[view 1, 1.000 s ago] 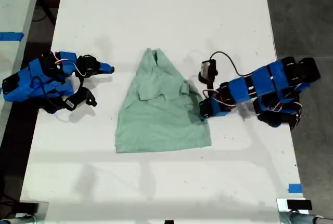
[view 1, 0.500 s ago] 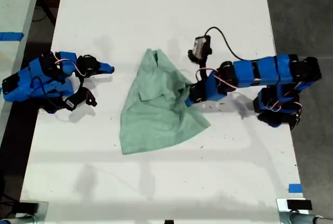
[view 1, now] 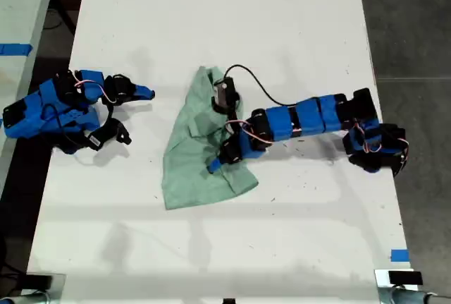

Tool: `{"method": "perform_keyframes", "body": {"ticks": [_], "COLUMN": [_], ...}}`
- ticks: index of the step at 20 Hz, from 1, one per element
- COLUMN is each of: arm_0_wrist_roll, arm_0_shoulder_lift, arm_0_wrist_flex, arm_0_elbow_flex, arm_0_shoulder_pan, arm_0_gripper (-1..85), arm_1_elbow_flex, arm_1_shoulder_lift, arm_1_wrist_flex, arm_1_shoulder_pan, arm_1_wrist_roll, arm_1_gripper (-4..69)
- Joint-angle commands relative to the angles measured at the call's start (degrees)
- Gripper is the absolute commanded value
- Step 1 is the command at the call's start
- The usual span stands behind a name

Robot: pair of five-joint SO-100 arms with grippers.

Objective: Fold t shirt

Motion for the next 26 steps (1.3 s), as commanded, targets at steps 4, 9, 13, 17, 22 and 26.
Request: {"method": "perform_keyframes", "body": {"ticks": [4, 9, 13, 17, 22, 26], "arm_0_wrist_roll": [0.4, 0.4, 0.4, 0.4, 0.3, 0.2], "arm_0_shoulder_lift": [0.5, 0.5, 0.5, 0.5, 0.5, 0.5], "arm_0_wrist_flex": [-0.1, -0.1, -0.1, -0.1, -0.1, -0.1], "arm_0_elbow_flex": [2.4, 2.4, 2.4, 2.4, 2.4, 2.4], "arm_0_shoulder_pan": [-0.3, -0.2, -0.2, 0.2, 0.4, 1.0], "arm_0_gripper": [-0.3, -0.3, -0.3, -0.3, -0.3, -0.3], "arm_1_elbow_flex": [6.1, 42.6, 84.6, 113.9, 122.7, 122.6], "arm_1_shoulder_lift": [23.4, 60.2, 88.6, 106.5, 134.0, 134.0], "arm_1_wrist_flex": [11.4, 7.6, -8.3, -24.3, -0.5, -0.4], "arm_1_shoulder_pan": [2.6, 8.1, 14.5, 19.1, 29.4, 27.7], "arm_1_wrist_roll": [2.0, 4.6, -2.3, -10.5, -8.3, -5.9], "arm_1_gripper": [28.8, 4.0, -0.8, -0.8, -0.5, -0.5]}}
